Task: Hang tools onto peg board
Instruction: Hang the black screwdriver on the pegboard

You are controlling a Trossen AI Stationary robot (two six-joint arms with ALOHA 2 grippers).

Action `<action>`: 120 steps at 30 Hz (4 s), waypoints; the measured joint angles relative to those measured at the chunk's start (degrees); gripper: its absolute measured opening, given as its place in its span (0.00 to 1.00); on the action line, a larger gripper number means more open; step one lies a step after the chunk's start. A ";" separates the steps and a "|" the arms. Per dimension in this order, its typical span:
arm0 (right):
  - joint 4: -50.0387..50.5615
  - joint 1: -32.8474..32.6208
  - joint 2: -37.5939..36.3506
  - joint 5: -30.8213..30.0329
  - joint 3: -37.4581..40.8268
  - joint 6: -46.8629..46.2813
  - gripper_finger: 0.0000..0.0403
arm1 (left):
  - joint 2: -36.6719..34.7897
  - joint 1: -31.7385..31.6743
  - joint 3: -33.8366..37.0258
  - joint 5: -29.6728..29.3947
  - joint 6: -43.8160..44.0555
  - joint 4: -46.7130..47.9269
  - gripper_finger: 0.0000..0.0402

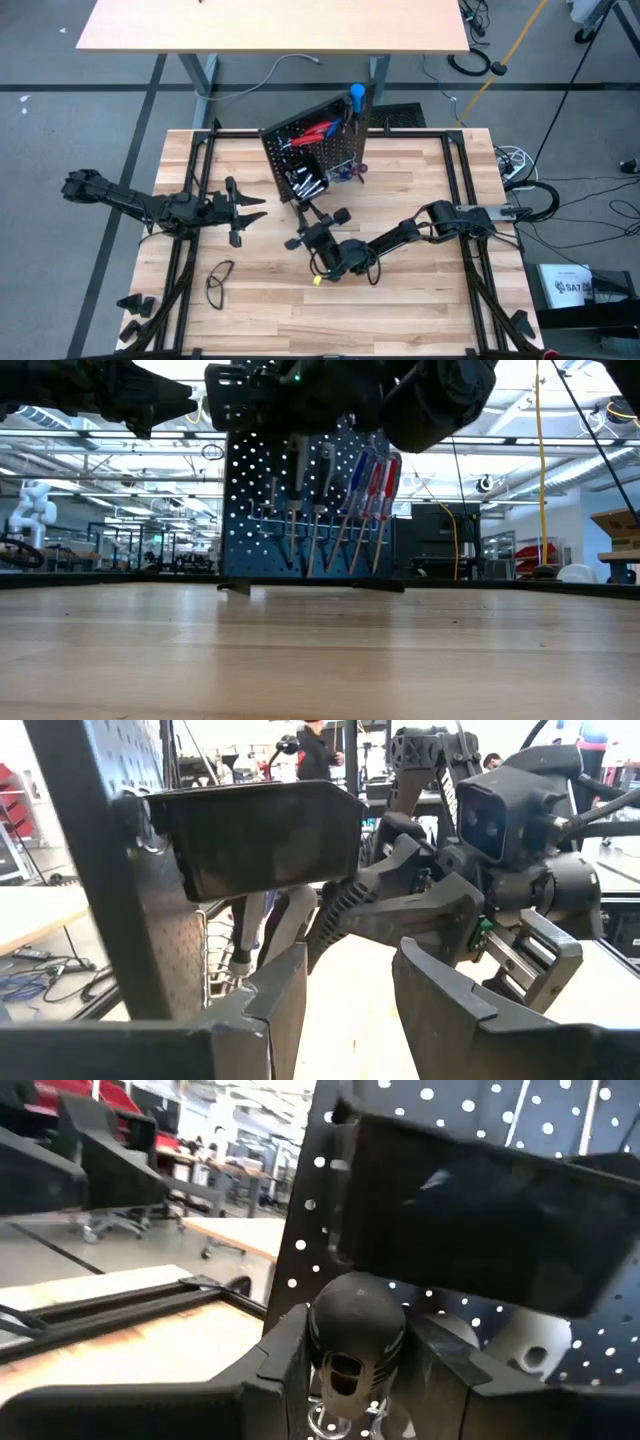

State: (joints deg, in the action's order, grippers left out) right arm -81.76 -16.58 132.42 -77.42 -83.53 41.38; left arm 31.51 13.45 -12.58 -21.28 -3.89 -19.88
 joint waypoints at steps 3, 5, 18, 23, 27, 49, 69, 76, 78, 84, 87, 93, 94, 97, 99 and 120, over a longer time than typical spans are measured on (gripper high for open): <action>1.73 0.02 0.00 -1.20 -1.62 1.33 0.27 | 0.00 0.01 0.00 0.00 -0.51 -0.01 0.38; 3.87 0.02 0.00 -2.14 -2.76 1.32 0.27 | 0.00 0.00 0.00 0.00 -0.49 -0.01 0.38; 18.17 0.89 0.00 -2.70 -4.39 -8.14 0.27 | 0.00 0.01 0.00 0.00 -0.45 -0.01 0.38; 21.44 1.60 0.00 -2.41 -4.39 -12.58 0.27 | 0.00 0.01 0.00 0.00 -0.43 -0.02 0.38; 21.31 1.90 0.00 -2.40 -4.39 -13.64 0.27 | 0.00 0.00 0.00 0.00 -0.41 -0.02 0.38; 11.30 1.88 0.00 -7.58 -4.37 -13.63 0.27 | 0.00 0.00 0.00 0.00 -0.89 0.92 0.38; 6.85 2.59 0.00 -11.36 -4.39 -7.10 0.27 | 0.00 0.00 0.00 0.00 -0.89 0.92 0.38; 0.07 3.08 0.00 -13.18 -4.34 -1.16 0.27 | 0.00 0.01 0.00 0.00 -0.89 0.95 0.38; -1.70 3.13 0.00 -13.43 -4.33 0.42 0.27 | 0.00 0.00 0.00 0.00 -0.89 0.96 0.38; -4.00 3.45 0.00 -13.08 -4.32 2.58 0.27 | 0.00 0.02 0.00 0.00 -0.91 1.03 0.38; -4.11 3.54 0.00 -13.05 -4.32 2.31 0.27 | 0.00 0.00 0.00 0.00 -0.91 1.13 0.38; -7.58 3.52 0.00 -13.01 -4.32 3.78 0.27 | 0.00 0.00 0.00 0.00 -0.91 1.19 0.38; -8.04 3.52 0.00 -12.97 -4.32 4.00 0.27 | 0.00 0.02 0.00 0.00 -0.91 1.18 0.38; -8.04 3.70 0.00 -12.76 -4.32 4.35 0.27 | 0.01 0.01 0.00 0.00 -0.91 1.19 0.38; -8.06 4.04 0.00 -12.60 -4.32 4.39 0.27 | 0.00 0.01 0.00 0.00 -0.91 1.16 0.38; -7.63 4.95 0.00 -12.57 -4.32 6.07 0.27 | 0.14 -0.65 0.04 0.00 -2.58 5.24 0.38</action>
State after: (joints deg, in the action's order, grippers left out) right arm -89.38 -11.63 132.42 -90.00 -87.85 47.46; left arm 31.65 12.80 -12.54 -21.28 -6.47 -14.64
